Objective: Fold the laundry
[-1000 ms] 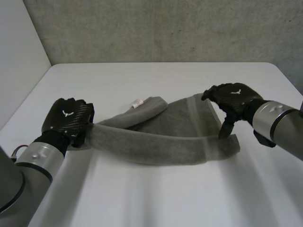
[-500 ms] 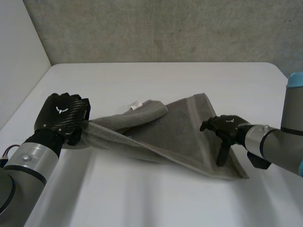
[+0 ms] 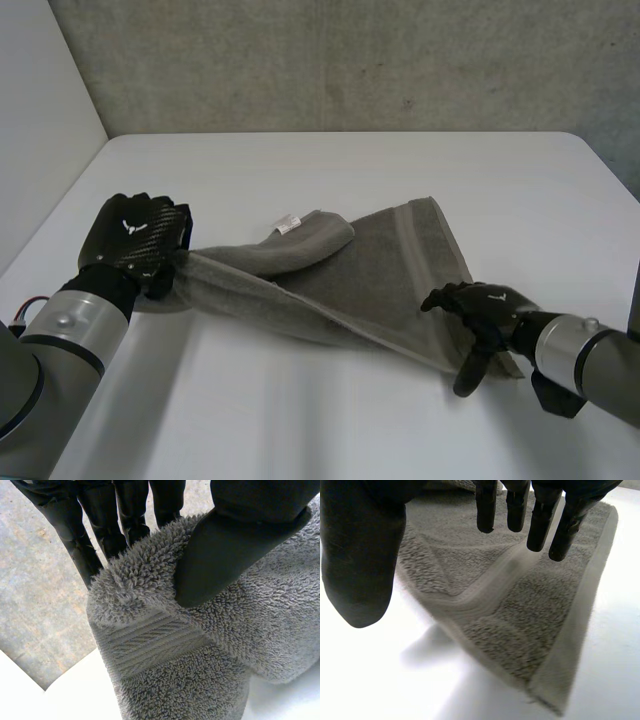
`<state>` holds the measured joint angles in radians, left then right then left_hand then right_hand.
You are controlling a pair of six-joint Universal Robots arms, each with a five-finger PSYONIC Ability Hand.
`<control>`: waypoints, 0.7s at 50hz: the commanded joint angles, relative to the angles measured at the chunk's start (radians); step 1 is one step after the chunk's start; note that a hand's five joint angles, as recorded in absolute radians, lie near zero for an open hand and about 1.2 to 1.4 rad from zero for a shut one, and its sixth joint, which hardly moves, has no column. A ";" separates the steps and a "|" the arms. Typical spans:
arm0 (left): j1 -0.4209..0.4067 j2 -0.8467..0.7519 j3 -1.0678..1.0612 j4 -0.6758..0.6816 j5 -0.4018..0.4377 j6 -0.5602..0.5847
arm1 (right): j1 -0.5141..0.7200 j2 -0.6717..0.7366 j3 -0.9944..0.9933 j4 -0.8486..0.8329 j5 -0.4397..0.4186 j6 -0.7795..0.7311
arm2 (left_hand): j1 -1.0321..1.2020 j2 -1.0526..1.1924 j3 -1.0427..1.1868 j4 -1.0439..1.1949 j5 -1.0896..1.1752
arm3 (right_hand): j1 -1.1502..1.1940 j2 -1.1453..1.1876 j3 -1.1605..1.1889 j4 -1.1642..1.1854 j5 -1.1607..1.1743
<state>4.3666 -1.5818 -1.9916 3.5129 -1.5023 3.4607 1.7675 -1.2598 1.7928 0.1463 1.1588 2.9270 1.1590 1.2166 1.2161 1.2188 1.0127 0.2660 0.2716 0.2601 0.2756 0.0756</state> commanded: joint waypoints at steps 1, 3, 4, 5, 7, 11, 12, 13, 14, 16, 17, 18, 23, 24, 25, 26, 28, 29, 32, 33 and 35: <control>-0.001 0.000 0.010 0.000 0.001 0.000 | 0.010 0.022 0.062 -0.100 -0.011 0.047 | 0.237 0.180 0.180 0.178 0.209 | 0.019 0.013 0.025 0.009 0.035; 0.001 0.000 0.011 0.000 0.001 0.000 | 0.030 0.072 0.059 -0.145 0.001 0.046 | 0.237 0.180 0.180 0.178 0.209 | 0.083 0.077 0.089 0.073 0.099; -0.001 0.002 0.011 0.000 0.001 0.000 | 0.030 0.073 0.059 -0.145 0.001 0.046 | 0.237 0.180 0.180 0.178 0.209 | 0.083 0.078 0.089 0.074 0.099; -0.001 0.002 0.011 0.000 0.001 0.000 | 0.039 0.092 0.048 -0.154 0.007 0.046 | 0.237 0.180 0.180 0.178 0.209 | 0.141 0.136 0.147 0.132 0.157; 0.001 0.002 0.013 0.001 0.001 0.000 | 0.040 0.100 0.042 -0.163 0.015 0.047 | 0.237 0.180 0.180 0.178 0.209 | 0.274 0.268 0.280 0.264 0.290; 0.001 -0.001 0.031 0.001 0.001 -0.002 | 0.040 0.105 -0.012 -0.197 0.053 0.052 | 0.237 0.180 0.180 0.178 0.209 | 0.906 0.900 0.912 0.896 0.922; 0.001 -0.001 0.031 0.001 0.001 -0.002 | 0.040 0.105 -0.012 -0.197 0.053 0.052 | 0.237 0.180 0.180 0.178 0.209 | 0.908 0.903 0.914 0.899 0.924; 0.001 -0.004 0.045 0.004 0.001 -0.002 | 0.038 0.099 -0.045 -0.208 0.073 0.049 | 0.237 0.180 0.180 0.178 0.209 | 1.128 1.122 1.134 1.118 1.144; 0.001 -0.015 0.071 0.009 0.001 0.000 | 0.040 0.093 -0.099 -0.212 0.094 0.043 | 0.237 0.180 0.180 0.178 0.209 | 1.130 1.125 1.136 1.121 1.146; 0.001 -0.035 0.112 0.015 -0.001 0.002 | 0.040 0.083 -0.171 -0.212 0.117 0.041 | 0.237 0.180 0.180 0.178 0.209 | 1.130 1.125 1.136 1.121 1.146; 0.001 -0.035 0.113 0.015 -0.001 0.002 | 0.041 0.070 -0.261 -0.209 0.139 0.044 | 0.237 0.180 0.180 0.178 0.209 | 1.130 1.125 1.136 1.121 1.146; 0.001 -0.059 0.170 0.021 -0.001 0.002 | 0.041 0.069 -0.262 -0.209 0.139 0.044 | 0.237 0.180 0.180 0.178 0.209 | 1.130 1.125 1.136 1.121 1.146; -0.001 -0.122 0.444 0.021 -0.013 -0.003 | 0.070 0.008 -0.535 -0.221 0.179 0.035 | 0.237 0.180 0.180 0.178 0.209 | 1.130 1.125 1.136 1.121 1.146; -0.001 -0.141 0.544 0.021 -0.019 -0.009 | 0.082 -0.012 -0.609 -0.238 0.189 0.038 | 0.237 0.180 0.180 0.178 0.209 | 1.130 1.125 1.136 1.121 1.146; -0.001 -0.141 0.545 0.021 -0.019 -0.009 | 0.095 -0.029 -0.668 -0.275 0.202 0.043 | 0.237 0.180 0.180 0.178 0.209 | 1.130 1.125 1.136 1.121 1.146; -0.001 -0.155 0.635 0.024 -0.022 -0.014 | 0.095 -0.029 -0.668 -0.275 0.202 0.043 | 0.237 0.180 0.180 0.178 0.209 | 1.130 1.125 1.136 1.121 1.146; -0.001 -0.162 0.712 0.032 -0.030 -0.020 | 0.118 -0.068 -0.711 -0.356 0.226 0.035 | 0.237 0.180 0.180 0.178 0.209 | 1.130 1.125 1.136 1.121 1.146; -0.001 -0.168 0.772 0.049 -0.042 -0.026 | 0.118 -0.069 -0.711 -0.356 0.226 0.035 | 0.237 0.180 0.180 0.178 0.209 | 1.130 1.125 1.136 1.121 1.146; -0.001 -0.172 0.806 0.092 -0.067 -0.046 | 0.138 -0.082 -0.707 -0.356 0.226 0.017 | 0.237 0.180 0.180 0.178 0.209 | 1.130 1.125 1.136 1.121 1.146; -0.001 -0.172 0.795 0.098 -0.078 -0.055 | 0.144 -0.082 -0.693 -0.329 0.226 -0.002 | 0.237 0.180 0.180 0.178 0.209 | 1.130 1.125 1.136 1.121 1.146; 0.001 -0.172 0.765 0.097 -0.081 -0.064 | 0.145 -0.082 -0.666 -0.286 0.222 -0.026 | 0.237 0.180 0.180 0.178 0.209 | 1.130 1.125 1.136 1.121 1.146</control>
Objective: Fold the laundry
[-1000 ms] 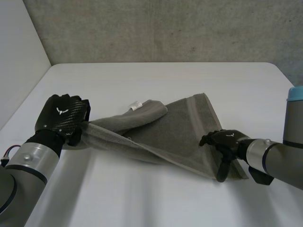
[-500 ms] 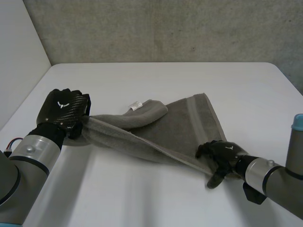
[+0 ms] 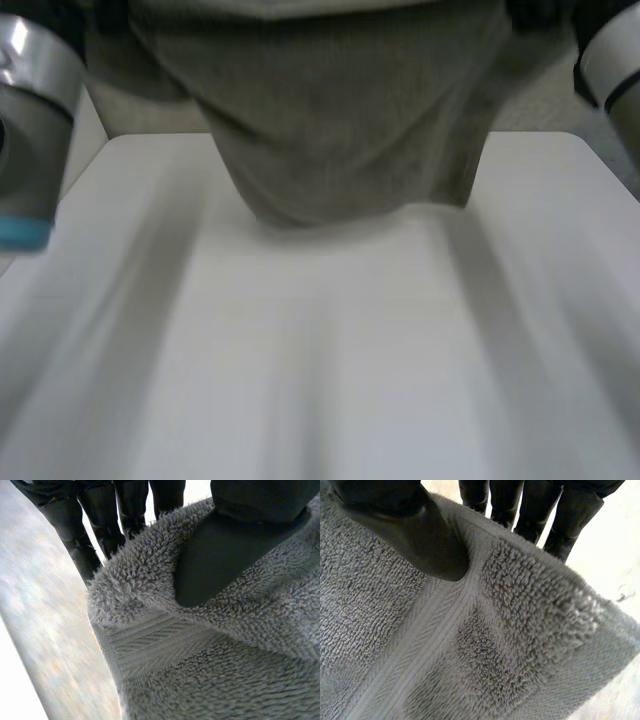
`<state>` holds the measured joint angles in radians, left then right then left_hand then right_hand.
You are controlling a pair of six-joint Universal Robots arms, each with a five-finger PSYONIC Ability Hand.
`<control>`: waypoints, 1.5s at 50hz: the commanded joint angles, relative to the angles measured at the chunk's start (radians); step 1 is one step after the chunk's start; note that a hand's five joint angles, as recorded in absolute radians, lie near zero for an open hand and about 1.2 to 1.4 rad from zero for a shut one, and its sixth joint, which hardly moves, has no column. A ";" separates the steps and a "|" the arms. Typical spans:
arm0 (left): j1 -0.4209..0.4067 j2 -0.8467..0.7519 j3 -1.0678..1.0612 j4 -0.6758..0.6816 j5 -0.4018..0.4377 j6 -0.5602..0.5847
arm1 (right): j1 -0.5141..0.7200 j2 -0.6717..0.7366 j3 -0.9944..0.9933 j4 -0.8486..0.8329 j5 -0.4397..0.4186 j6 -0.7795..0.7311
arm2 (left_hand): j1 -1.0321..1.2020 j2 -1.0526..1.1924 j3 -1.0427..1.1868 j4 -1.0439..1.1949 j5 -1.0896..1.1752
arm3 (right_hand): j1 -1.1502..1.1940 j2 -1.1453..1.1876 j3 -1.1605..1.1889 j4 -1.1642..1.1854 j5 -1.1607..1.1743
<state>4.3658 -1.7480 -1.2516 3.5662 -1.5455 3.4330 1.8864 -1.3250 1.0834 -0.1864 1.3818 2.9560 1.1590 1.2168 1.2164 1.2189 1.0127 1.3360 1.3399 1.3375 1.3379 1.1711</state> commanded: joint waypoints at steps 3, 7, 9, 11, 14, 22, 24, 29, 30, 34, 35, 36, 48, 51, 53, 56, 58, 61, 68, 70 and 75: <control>0.001 -0.002 -0.107 0.043 -0.033 -0.031 | 0.026 -0.013 0.125 0.134 -0.016 -0.106 | 0.237 0.180 0.180 0.177 0.209 | 0.060 0.056 0.059 0.058 0.051; 0.001 -0.001 -0.278 0.048 -0.027 -0.026 | 0.016 -0.008 0.306 0.185 -0.035 -0.224 | 0.237 0.180 0.180 0.177 0.209 | 0.060 0.056 0.059 0.058 0.051; 0.003 -0.007 -0.441 0.049 -0.027 -0.025 | 0.013 -0.002 0.376 0.183 -0.049 -0.262 | 0.226 0.168 0.169 0.166 0.198 | 0.060 0.056 0.059 0.058 0.051; 0.003 -0.010 -0.521 0.049 -0.027 -0.020 | 0.010 0.010 0.445 0.182 -0.064 -0.296 | 0.220 0.162 0.163 0.160 0.192 | 0.060 0.056 0.059 0.058 0.051; 0.003 -0.036 -0.651 0.049 -0.027 0.011 | 0.007 0.042 0.559 0.183 -0.102 -0.350 | 0.176 0.119 0.119 0.116 0.148 | 0.060 0.056 0.059 0.058 0.051; 0.001 -0.048 -0.810 0.042 -0.027 0.167 | 0.008 0.044 0.687 0.182 -0.130 -0.384 | 0.091 0.033 0.034 0.031 0.063 | 0.060 0.056 0.059 0.058 0.051; -0.003 -0.042 -0.831 0.042 -0.027 0.222 | 0.010 0.041 0.691 0.182 -0.130 -0.382 | -0.023 -0.081 -0.080 -0.083 -0.051 | 0.060 0.056 0.059 0.058 0.051; -0.002 0.034 -0.858 0.043 -0.025 0.244 | 0.007 -0.002 0.704 0.179 -0.129 -0.374 | -0.614 -0.672 -0.671 -0.674 -0.642 | 0.060 0.056 0.059 0.058 0.051; -0.002 0.051 -0.864 0.046 -0.025 0.244 | 0.003 -0.023 0.711 0.170 -0.130 -0.373 | -0.861 -0.919 -0.918 -0.921 -0.889 | 0.060 0.056 0.059 0.058 0.051; 0.000 0.071 -0.871 0.057 -0.027 0.244 | -0.033 -0.034 0.727 0.140 -0.129 -0.371 | -0.963 -1.021 -1.021 -1.023 -0.991 | 0.060 0.056 0.059 0.058 0.051; 0.003 0.073 -0.871 0.060 -0.028 0.244 | -0.056 -0.036 0.736 0.125 -0.130 -0.370 | -0.960 -1.018 -1.018 -1.020 -0.988 | 0.060 0.056 0.059 0.058 0.051; 0.003 0.073 -0.871 0.060 -0.028 0.244 | -0.075 -0.036 0.743 0.110 -0.130 -0.370 | -0.960 -1.018 -1.018 -1.020 -0.988 | 0.060 0.056 0.059 0.058 0.051; 0.104 0.039 -0.922 0.059 -0.025 0.245 | -0.118 -0.026 0.763 0.081 -0.130 -0.371 | -0.937 -0.995 -0.994 -0.997 -0.965 | 0.060 0.056 0.059 0.058 0.051; 0.126 0.051 -0.937 0.057 -0.021 0.244 | -0.127 -0.026 0.767 0.070 -0.130 -0.370 | -0.925 -0.983 -0.982 -0.985 -0.953 | 0.060 0.056 0.059 0.058 0.051; 0.132 0.073 -0.942 0.056 -0.010 0.244 | -0.128 -0.025 0.768 0.068 -0.130 -0.370 | -0.919 -0.977 -0.976 -0.979 -0.947 | 0.060 0.056 0.059 0.058 0.051; 0.139 0.142 -0.959 0.048 0.028 0.241 | -0.128 -0.022 0.768 0.067 -0.130 -0.370 | -0.875 -0.933 -0.933 -0.935 -0.904 | 0.060 0.056 0.059 0.058 0.051; 0.149 0.166 -0.974 0.048 0.058 0.239 | -0.130 -0.017 0.768 0.067 -0.130 -0.368 | -0.828 -0.886 -0.885 -0.888 -0.856 | 0.060 0.056 0.059 0.058 0.051; 0.175 0.196 -1.006 0.048 0.131 0.241 | -0.128 -0.017 0.770 0.067 -0.130 -0.365 | -0.761 -0.818 -0.818 -0.820 -0.789 | 0.060 0.056 0.059 0.058 0.051; 0.216 0.199 -1.062 0.034 0.309 0.247 | -0.132 -0.016 0.767 0.065 -0.132 -0.310 | -0.740 -0.798 -0.797 -0.800 -0.768 | 0.060 0.056 0.059 0.058 0.051; 0.231 0.199 -1.069 0.025 0.327 0.250 | -0.132 -0.016 0.767 0.065 -0.132 -0.308 | -0.720 -0.777 -0.777 -0.780 -0.748 | 0.060 0.056 0.059 0.058 0.051; 0.271 0.200 -1.071 -0.035 0.355 0.250 | -0.132 -0.016 0.767 0.064 -0.133 -0.307 | -0.608 -0.666 -0.666 -0.668 -0.636 | 0.060 0.056 0.059 0.058 0.051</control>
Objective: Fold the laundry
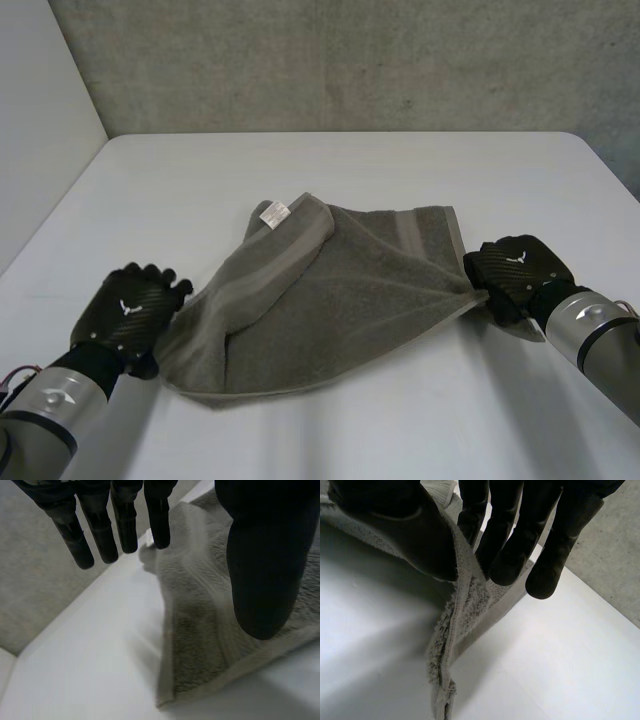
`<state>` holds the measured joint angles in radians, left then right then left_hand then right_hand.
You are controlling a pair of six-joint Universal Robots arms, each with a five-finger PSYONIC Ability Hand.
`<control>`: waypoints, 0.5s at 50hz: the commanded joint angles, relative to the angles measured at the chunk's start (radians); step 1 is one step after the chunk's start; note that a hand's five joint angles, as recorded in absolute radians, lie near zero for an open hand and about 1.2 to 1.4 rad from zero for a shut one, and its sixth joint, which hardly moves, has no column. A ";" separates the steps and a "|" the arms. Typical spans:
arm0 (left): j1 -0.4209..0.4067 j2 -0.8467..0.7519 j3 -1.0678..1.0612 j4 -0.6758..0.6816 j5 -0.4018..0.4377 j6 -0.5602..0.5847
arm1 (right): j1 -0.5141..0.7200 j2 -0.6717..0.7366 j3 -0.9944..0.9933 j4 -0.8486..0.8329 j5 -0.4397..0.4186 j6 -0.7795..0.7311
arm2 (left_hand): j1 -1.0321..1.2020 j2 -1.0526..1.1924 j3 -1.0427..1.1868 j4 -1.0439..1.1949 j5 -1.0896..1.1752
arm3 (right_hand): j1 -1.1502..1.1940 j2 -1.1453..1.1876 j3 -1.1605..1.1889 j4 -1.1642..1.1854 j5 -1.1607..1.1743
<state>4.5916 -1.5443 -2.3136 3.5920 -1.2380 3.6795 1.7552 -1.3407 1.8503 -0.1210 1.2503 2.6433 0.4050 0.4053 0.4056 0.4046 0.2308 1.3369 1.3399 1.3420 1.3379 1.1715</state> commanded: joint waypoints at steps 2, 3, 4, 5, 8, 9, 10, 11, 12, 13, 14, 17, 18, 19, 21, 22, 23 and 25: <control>0.053 -0.003 -0.009 -0.085 0.055 0.004 | 0.000 0.002 0.000 -0.002 -0.002 0.006 | 0.149 0.149 0.149 0.149 0.149 | 0.059 0.056 0.054 0.058 0.050; 0.061 -0.003 -0.009 -0.107 0.064 0.004 | 0.000 0.002 0.000 -0.002 -0.002 0.006 | 0.149 0.149 0.149 0.149 0.149 | 0.059 0.056 0.054 0.058 0.050; 0.066 -0.005 -0.010 -0.122 0.074 0.004 | 0.000 0.002 0.000 -0.002 -0.002 0.006 | 0.149 0.149 0.149 0.149 0.149 | 0.059 0.056 0.054 0.058 0.050; 0.066 -0.005 -0.010 -0.122 0.074 0.004 | -0.002 0.003 0.000 -0.002 -0.002 0.006 | 0.149 0.149 0.149 0.149 0.149 | 0.059 0.056 0.054 0.058 0.050; 0.073 -0.008 -0.017 -0.130 0.089 0.005 | -0.002 0.003 0.000 -0.002 -0.002 0.006 | 0.149 0.149 0.149 0.149 0.149 | 0.059 0.056 0.054 0.058 0.050; 0.079 -0.011 -0.023 -0.128 0.097 0.005 | 0.000 0.008 0.000 -0.002 -0.002 0.006 | 0.146 0.146 0.146 0.147 0.146 | 0.059 0.056 0.054 0.058 0.050; 0.079 -0.011 -0.023 -0.128 0.097 0.005 | 0.000 0.011 0.000 -0.002 0.000 0.006 | 0.146 0.146 0.146 0.147 0.146 | 0.059 0.056 0.054 0.058 0.050; 0.087 -0.014 -0.024 -0.122 0.101 0.005 | 0.000 0.011 0.000 -0.002 0.000 0.006 | 0.143 0.143 0.143 0.144 0.143 | 0.059 0.056 0.054 0.058 0.050; 0.096 -0.016 -0.021 -0.115 0.106 0.004 | 0.000 0.011 0.001 -0.002 0.000 0.006 | 0.143 0.143 0.143 0.144 0.143 | 0.059 0.056 0.054 0.058 0.050; 0.096 -0.016 -0.021 -0.115 0.106 0.004 | 0.000 0.011 0.001 -0.002 0.000 0.006 | 0.143 0.143 0.143 0.144 0.143 | 0.059 0.056 0.054 0.058 0.050; 0.104 -0.022 -0.018 -0.107 0.109 0.002 | 0.000 0.011 0.001 -0.002 0.000 0.006 | 0.140 0.140 0.140 0.141 0.140 | 0.059 0.056 0.054 0.058 0.050; 0.110 -0.033 -0.010 -0.098 0.109 0.002 | 0.001 0.012 0.001 -0.002 0.000 0.006 | 0.143 0.143 0.143 0.144 0.143 | 0.059 0.056 0.054 0.058 0.050; 0.110 -0.046 -0.007 -0.096 0.109 0.004 | 0.000 0.012 0.003 -0.002 0.000 0.006 | 0.146 0.146 0.146 0.147 0.146 | 0.059 0.056 0.054 0.058 0.050; 0.110 -0.046 -0.007 -0.096 0.109 0.004 | 0.000 0.012 0.003 -0.002 0.000 0.006 | 0.146 0.146 0.146 0.147 0.146 | 0.059 0.056 0.054 0.058 0.050; 0.110 -0.063 -0.003 -0.096 0.109 0.004 | 0.001 0.012 0.003 -0.002 -0.002 0.006 | 0.146 0.146 0.146 0.147 0.146 | 0.059 0.056 0.054 0.058 0.050; 0.112 -0.083 0.005 -0.096 0.109 0.004 | 0.001 0.012 0.003 -0.002 -0.002 0.006 | 0.146 0.146 0.146 0.147 0.146 | 0.059 0.056 0.054 0.058 0.050; 0.110 -0.103 0.014 -0.098 0.107 0.005 | 0.001 0.012 0.004 -0.002 -0.002 0.006 | 0.149 0.149 0.148 0.149 0.149 | 0.059 0.056 0.054 0.058 0.050; 0.110 -0.124 0.020 -0.096 0.107 0.005 | 0.001 0.014 0.004 -0.002 -0.002 0.006 | 0.149 0.149 0.149 0.149 0.149 | 0.059 0.056 0.054 0.058 0.050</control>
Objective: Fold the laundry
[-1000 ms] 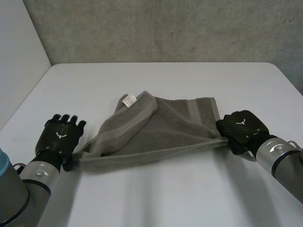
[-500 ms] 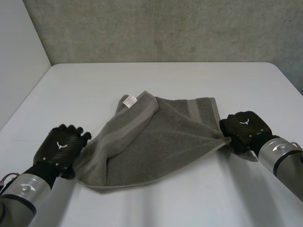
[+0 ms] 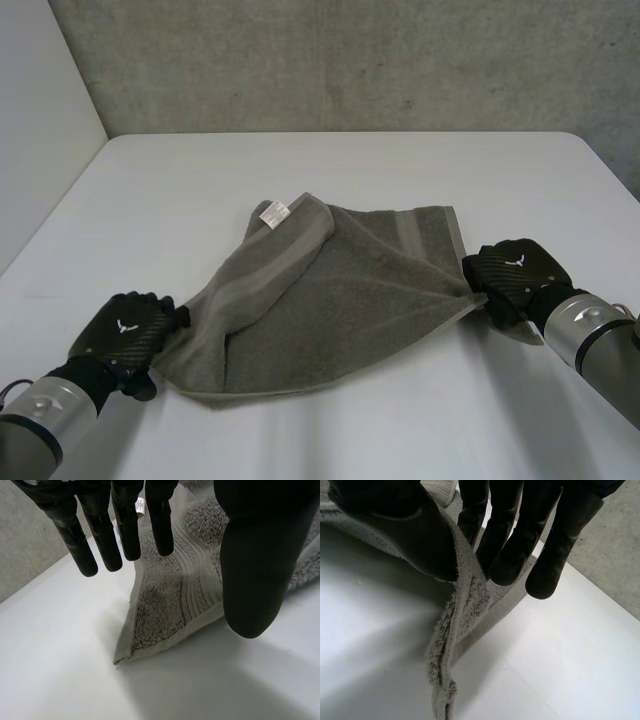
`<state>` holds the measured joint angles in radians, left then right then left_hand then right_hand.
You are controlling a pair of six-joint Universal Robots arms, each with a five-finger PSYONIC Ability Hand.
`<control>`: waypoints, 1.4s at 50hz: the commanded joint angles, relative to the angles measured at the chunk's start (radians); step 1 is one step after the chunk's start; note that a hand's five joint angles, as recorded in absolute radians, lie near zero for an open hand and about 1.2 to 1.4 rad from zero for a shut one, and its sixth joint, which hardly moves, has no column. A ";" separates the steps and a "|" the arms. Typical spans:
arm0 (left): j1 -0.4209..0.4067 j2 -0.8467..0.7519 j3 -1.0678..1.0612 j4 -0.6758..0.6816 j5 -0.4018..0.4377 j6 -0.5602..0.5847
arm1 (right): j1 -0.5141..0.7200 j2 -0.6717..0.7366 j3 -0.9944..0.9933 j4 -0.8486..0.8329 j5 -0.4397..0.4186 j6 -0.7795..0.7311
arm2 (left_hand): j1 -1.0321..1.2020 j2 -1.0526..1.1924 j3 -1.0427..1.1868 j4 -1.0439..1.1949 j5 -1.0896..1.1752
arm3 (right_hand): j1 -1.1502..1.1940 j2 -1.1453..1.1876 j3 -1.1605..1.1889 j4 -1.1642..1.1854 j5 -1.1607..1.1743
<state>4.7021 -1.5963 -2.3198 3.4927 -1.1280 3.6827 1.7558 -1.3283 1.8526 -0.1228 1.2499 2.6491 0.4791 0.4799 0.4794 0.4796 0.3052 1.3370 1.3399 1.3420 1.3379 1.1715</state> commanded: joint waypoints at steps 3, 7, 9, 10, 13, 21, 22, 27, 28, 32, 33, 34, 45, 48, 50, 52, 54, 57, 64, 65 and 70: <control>-0.003 -0.112 0.040 0.003 -0.003 0.002 | 0.001 0.001 0.003 0.000 -0.001 0.000 | 0.078 0.077 0.078 0.077 0.077 | 0.059 0.056 0.054 0.058 0.050; -0.005 -0.137 0.054 0.003 -0.003 0.002 | 0.001 0.001 0.003 0.000 -0.001 0.000 | 0.078 0.077 0.078 0.077 0.077 | 0.059 0.056 0.054 0.058 0.050; -0.005 -0.148 0.069 0.003 -0.004 0.002 | 0.001 0.001 0.005 0.000 -0.001 0.000 | 0.084 0.083 0.083 0.083 0.083 | 0.059 0.056 0.054 0.058 0.050; -0.005 -0.148 0.077 0.005 -0.004 0.000 | 0.001 0.001 0.005 0.000 -0.001 0.000 | 0.095 0.095 0.095 0.095 0.095 | 0.059 0.056 0.054 0.058 0.050; -0.008 -0.148 0.086 0.009 -0.004 -0.003 | 0.002 0.001 0.005 0.000 -0.001 0.000 | 0.107 0.106 0.107 0.107 0.107 | 0.059 0.056 0.054 0.058 0.050; -0.040 -0.154 0.103 0.086 -0.004 -0.012 | 0.002 0.001 0.010 -0.001 -0.001 0.000 | 0.228 0.227 0.227 0.227 0.227 | 0.059 0.056 0.054 0.058 0.050; -0.051 -0.162 0.103 0.103 -0.004 -0.012 | 0.002 0.003 0.010 -0.001 -0.001 0.000 | 0.239 0.238 0.239 0.239 0.239 | 0.059 0.056 0.054 0.058 0.050; -0.077 -0.183 0.114 0.115 -0.004 -0.012 | 0.002 0.003 0.010 -0.001 -0.009 0.000 | 0.275 0.274 0.274 0.274 0.274 | 0.059 0.056 0.054 0.058 0.050; -0.080 -0.189 0.117 0.115 -0.006 -0.012 | 0.001 0.004 0.010 -0.001 -0.010 0.000 | 0.289 0.288 0.289 0.289 0.288 | 0.059 0.056 0.054 0.058 0.050; -0.082 -0.192 0.117 0.115 -0.006 -0.013 | 0.001 0.011 0.010 -0.001 -0.010 0.000 | 0.386 0.385 0.386 0.386 0.386 | 0.059 0.056 0.054 0.058 0.050; -0.083 -0.192 0.118 0.114 -0.006 -0.013 | 0.001 0.011 0.010 -0.001 -0.010 0.000 | 0.453 0.452 0.453 0.452 0.452 | 0.059 0.056 0.054 0.058 0.050; -0.085 -0.192 0.117 0.109 -0.006 -0.013 | 0.001 0.011 0.010 -0.001 -0.010 0.000 | 0.512 0.511 0.512 0.511 0.511 | 0.059 0.056 0.054 0.058 0.050; -0.082 -0.182 0.097 0.103 -0.003 -0.004 | 0.001 0.017 0.008 -0.001 -0.012 0.000 | 0.398 0.397 0.398 0.397 0.397 | 0.059 0.056 0.054 0.058 0.050; -0.080 -0.189 0.099 0.104 -0.003 -0.003 | 0.001 0.017 0.008 -0.001 -0.012 0.000 | 0.395 0.394 0.395 0.394 0.394 | 0.059 0.056 0.054 0.058 0.050; -0.080 -0.195 0.102 0.108 -0.001 -0.003 | 0.001 0.018 0.008 -0.001 -0.012 0.000 | 0.395 0.394 0.395 0.394 0.394 | 0.059 0.056 0.054 0.058 0.050; -0.082 -0.198 0.105 0.108 -0.001 -0.004 | 0.001 0.018 0.008 -0.001 -0.012 0.000 | 0.395 0.394 0.395 0.394 0.394 | 0.059 0.056 0.054 0.058 0.050; -0.082 -0.205 0.106 0.109 -0.001 -0.004 | 0.001 0.020 0.008 -0.001 -0.012 0.000 | 0.395 0.394 0.395 0.394 0.394 | 0.059 0.056 0.054 0.058 0.050; -0.083 -0.218 0.112 0.112 -0.001 -0.004 | 0.001 0.020 0.007 -0.001 -0.012 0.000 | 0.401 0.400 0.401 0.400 0.400 | 0.059 0.056 0.054 0.058 0.050; -0.088 -0.220 0.117 0.109 -0.004 -0.004 | 0.001 0.018 0.007 -0.001 -0.012 0.000 | 0.715 0.714 0.715 0.714 0.714 | 0.059 0.056 0.054 0.058 0.050; -0.088 -0.217 0.117 0.108 -0.004 -0.003 | 0.001 0.018 0.007 -0.001 -0.012 0.000 | 0.915 0.914 0.915 0.915 0.915 | 0.059 0.056 0.054 0.058 0.050; -0.089 -0.198 0.120 0.106 -0.013 0.002 | 0.002 0.009 -0.006 0.003 -0.010 -0.001 | 0.917 0.916 0.917 0.917 0.917 | 0.059 0.056 0.054 0.058 0.050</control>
<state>4.6141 -1.8106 -2.2023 3.6009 -1.1338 3.6810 1.7566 -1.3119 1.8558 -0.1229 1.2381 2.6491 1.1469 1.1691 1.1679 1.1687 0.9789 1.3370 1.3399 1.3427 1.3380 1.1715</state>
